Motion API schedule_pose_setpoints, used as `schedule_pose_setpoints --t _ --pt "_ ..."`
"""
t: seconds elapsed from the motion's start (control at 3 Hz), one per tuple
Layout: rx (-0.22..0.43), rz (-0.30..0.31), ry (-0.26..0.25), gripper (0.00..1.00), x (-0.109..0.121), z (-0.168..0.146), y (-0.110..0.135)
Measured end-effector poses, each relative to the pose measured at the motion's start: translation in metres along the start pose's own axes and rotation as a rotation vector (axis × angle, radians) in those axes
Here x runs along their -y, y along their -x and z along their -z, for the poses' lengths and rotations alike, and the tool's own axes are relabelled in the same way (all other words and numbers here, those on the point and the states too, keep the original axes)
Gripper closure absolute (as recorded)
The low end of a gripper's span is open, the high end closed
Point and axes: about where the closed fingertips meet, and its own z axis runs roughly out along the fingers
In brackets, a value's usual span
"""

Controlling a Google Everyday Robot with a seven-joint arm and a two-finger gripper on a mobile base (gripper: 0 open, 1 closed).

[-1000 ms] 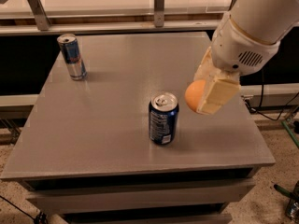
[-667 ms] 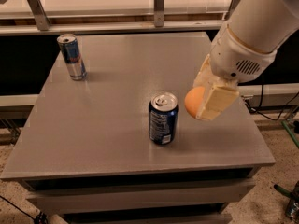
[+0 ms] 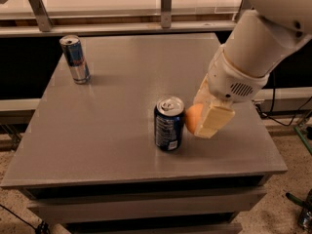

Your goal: Move orange near pepsi can

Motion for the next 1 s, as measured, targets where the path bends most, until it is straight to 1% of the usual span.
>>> schedule_pose_setpoints --t 0.33,0.67,1.0 --pt "0.005 -0.005 0.005 1.00 0.000 -0.018 0.005" --pt "-0.004 -0.006 0.014 0.82 -0.003 -0.031 0.008" --pt "-0.003 -0.004 0.013 0.59 -0.003 -0.031 0.008"
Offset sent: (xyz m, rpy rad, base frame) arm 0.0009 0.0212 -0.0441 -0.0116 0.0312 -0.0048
